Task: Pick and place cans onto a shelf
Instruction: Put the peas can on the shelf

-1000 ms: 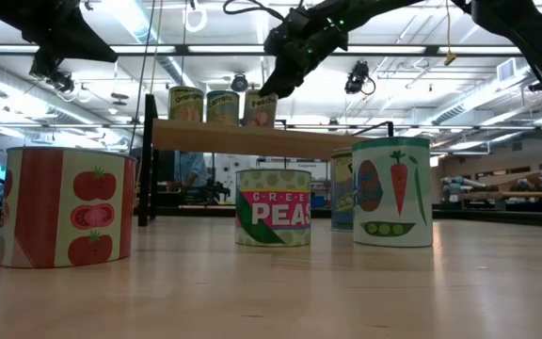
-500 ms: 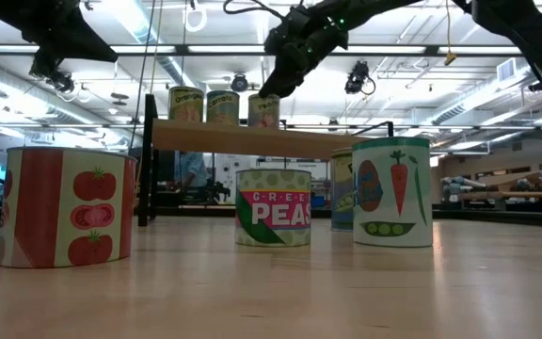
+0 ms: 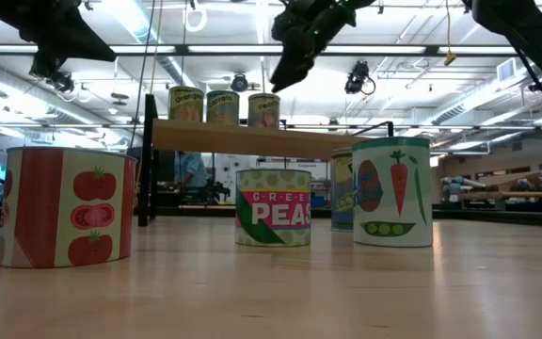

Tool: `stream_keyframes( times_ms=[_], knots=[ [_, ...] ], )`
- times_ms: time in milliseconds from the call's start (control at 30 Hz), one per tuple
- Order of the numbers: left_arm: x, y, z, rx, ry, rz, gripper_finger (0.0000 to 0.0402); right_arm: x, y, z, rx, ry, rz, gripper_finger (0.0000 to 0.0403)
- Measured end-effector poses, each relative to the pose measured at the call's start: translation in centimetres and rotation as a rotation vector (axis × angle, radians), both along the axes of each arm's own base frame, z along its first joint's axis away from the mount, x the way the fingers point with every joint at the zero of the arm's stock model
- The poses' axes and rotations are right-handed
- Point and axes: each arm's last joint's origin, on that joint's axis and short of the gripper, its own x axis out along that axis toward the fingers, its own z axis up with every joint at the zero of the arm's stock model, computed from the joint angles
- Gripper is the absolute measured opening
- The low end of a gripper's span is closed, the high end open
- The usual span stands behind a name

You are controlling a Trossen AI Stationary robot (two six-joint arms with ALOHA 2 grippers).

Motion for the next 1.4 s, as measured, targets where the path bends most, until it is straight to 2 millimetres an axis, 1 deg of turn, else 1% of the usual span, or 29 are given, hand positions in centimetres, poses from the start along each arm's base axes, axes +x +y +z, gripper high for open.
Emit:
stream_keyframes(
  times_ms=[100, 200, 333, 433, 567, 700, 1033, 1200, 1400],
  knots=[
    [0.0, 0.0, 0.0, 0.001, 0.001, 0.0, 0.0016, -0.6, 0.3, -0.4, 0.048, 0.072, -0.007, 0.0368],
    [0.0, 0.0, 0.0, 0.001, 0.001, 0.0, 0.0016, -1.0, 0.4, -1.3, 0.082, 0.157, -0.051, 0.0367],
    [0.0, 0.0, 0.0, 0.003, 0.005, 0.0, 0.0016, -0.5, 0.1, -3.3, 0.128, 0.204, -0.091, 0.036],
    [0.0, 0.0, -0.1, 0.004, 0.008, -0.001, 0.0016, 0.1, -0.1, -4.6, 0.134, 0.205, -0.094, 0.035],
    [0.0, 0.0, -0.1, 0.002, 0.009, -0.006, 0.0016, 0.9, -0.5, -5.8, 0.085, 0.184, -0.112, 0.0337],
    [0.0, -0.1, -0.1, -0.01, 0.012, -0.027, 0.0016, 1.2, -0.8, -5.9, 0.027, 0.161, -0.119, 0.0317],
    [0.0, -0.1, -0.1, -0.018, 0.014, -0.041, 0.0016, 1.7, -1.0, -5.4, 0.009, 0.082, -0.084, 0.0269],
    [0.0, -0.1, -0.1, -0.018, 0.014, -0.042, 0.0016, 1.7, -1.0, -5.4, 0.015, 0.076, -0.076, 0.026],
    [0.0, -0.1, -0.1, -0.018, 0.014, -0.042, 0.0016, 1.6, -0.9, -5.5, 0.034, 0.096, -0.089, 0.0259]
  ],
)
